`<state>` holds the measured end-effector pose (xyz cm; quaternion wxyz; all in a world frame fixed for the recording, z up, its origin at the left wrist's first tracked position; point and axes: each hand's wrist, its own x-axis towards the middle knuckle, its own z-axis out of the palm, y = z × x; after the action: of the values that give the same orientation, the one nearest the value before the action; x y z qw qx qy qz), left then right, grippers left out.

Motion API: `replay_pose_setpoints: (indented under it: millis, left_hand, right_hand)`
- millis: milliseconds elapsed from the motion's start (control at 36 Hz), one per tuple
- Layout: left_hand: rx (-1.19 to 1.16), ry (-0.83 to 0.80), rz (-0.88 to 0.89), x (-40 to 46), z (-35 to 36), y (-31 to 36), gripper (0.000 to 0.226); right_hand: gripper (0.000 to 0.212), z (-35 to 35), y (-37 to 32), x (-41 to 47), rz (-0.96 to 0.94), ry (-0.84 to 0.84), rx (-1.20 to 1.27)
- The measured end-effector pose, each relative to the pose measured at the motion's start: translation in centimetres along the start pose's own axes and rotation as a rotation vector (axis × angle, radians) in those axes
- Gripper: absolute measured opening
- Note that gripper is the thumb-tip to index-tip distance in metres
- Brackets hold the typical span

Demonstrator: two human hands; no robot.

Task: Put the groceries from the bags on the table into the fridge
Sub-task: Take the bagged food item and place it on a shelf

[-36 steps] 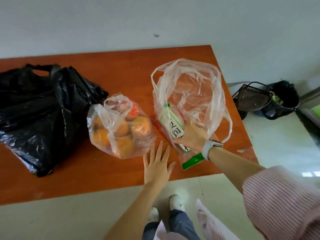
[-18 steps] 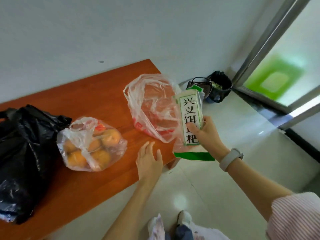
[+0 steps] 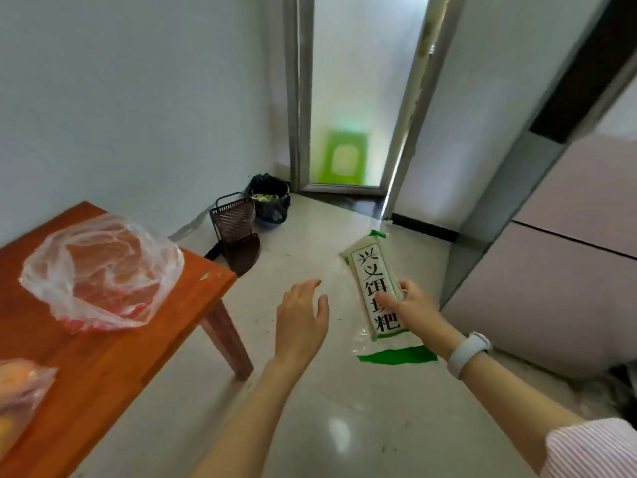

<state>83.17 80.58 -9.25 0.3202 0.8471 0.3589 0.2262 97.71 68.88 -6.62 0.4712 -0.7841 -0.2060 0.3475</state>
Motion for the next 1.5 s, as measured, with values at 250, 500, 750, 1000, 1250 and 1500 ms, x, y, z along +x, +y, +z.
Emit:
replay_pose_setpoints:
  millis: [250, 500, 750, 1000, 1250, 1500]
  left_hand:
    - [-0.032, -0.215, 0.395, -1.0, 13.1, 19.6, 0.036]
    - [-0.052, -0.241, 0.779, 1.8, 20.2, 38.3, 0.036]
    - [-0.105, -0.095, 1.025, 9.8, 25.3, 55.6, 0.037]
    - [-0.068, -0.038, 0.925, 20.5, 31.6, 68.1, 0.042]
    - [0.01, -0.051, 0.712, 30.5, 37.8, 77.4, 0.04]
    - [0.047, 0.305, 0.842, 39.7, 38.4, 85.8, 0.044]
  right_hand:
    - [0.029, -22.3, 7.1, -8.7, 0.035, 0.356, 0.069]
    - [0.016, -38.4, 7.2, -12.7, -0.057, 0.673, 0.143]
    - [0.024, -53.0, 3.4, -8.7, -0.228, 0.841, 0.083]
    - [0.023, -67.1, -2.2, -1.1, -0.345, 0.913, 0.026]
    - [0.007, -79.4, -6.8, 6.8, -0.405, 0.898, 0.129]
    - [0.018, -89.7, -13.1, 13.6, -0.594, 0.876, 0.052]
